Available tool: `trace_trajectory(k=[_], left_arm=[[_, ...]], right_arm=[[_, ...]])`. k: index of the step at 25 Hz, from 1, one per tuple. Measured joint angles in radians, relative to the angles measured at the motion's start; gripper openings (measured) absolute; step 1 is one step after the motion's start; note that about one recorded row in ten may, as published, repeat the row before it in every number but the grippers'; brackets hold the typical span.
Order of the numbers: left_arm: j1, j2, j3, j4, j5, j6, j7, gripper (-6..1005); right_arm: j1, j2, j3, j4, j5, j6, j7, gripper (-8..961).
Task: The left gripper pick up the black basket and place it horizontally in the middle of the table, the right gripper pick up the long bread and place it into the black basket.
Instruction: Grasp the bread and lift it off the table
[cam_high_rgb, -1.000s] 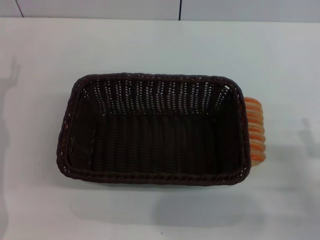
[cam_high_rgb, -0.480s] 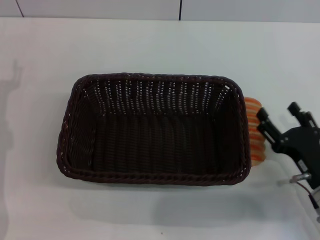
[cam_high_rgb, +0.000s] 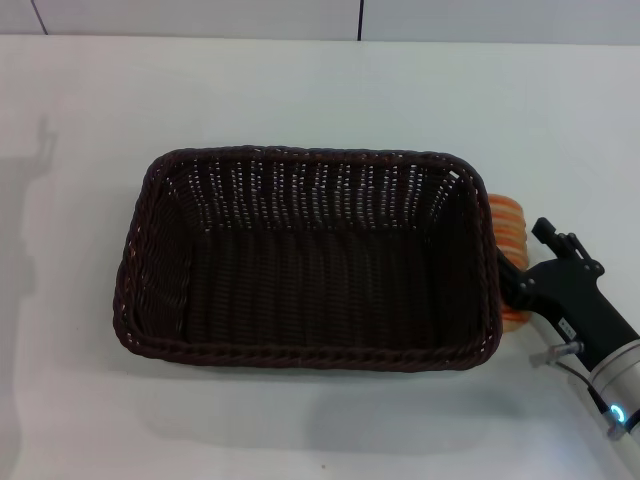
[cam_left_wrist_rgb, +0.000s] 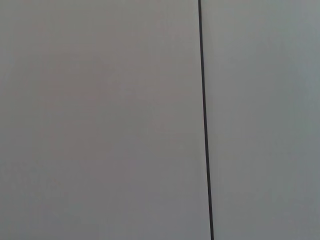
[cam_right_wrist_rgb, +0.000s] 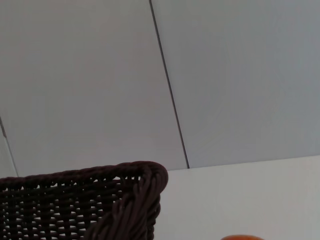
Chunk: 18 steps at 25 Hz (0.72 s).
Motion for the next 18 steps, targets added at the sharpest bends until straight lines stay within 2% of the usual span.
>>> trace_trajectory(k=[5, 9, 16, 18], left_arm=[[-0.001, -0.001, 0.006, 0.001, 0.000, 0.001, 0.032, 788], [-0.006, -0.001, 0.013, 0.001, -0.001, 0.001, 0.040, 788], [-0.006, 0.000, 0.013, 0.001, -0.001, 0.000, 0.046, 787], [-0.005, 0.000, 0.013, 0.001, -0.001, 0.000, 0.046, 787]], right_arm=[[-0.015, -0.004, 0.008, 0.007, 0.001, -0.005, 0.003, 805], [-0.014, -0.005, 0.007, 0.001, 0.002, -0.003, 0.004, 611], [-0.042, -0.005, 0.030, 0.000, 0.012, -0.098, -0.001, 474], [-0.063, -0.005, 0.045, -0.003, 0.012, -0.154, -0.002, 464]])
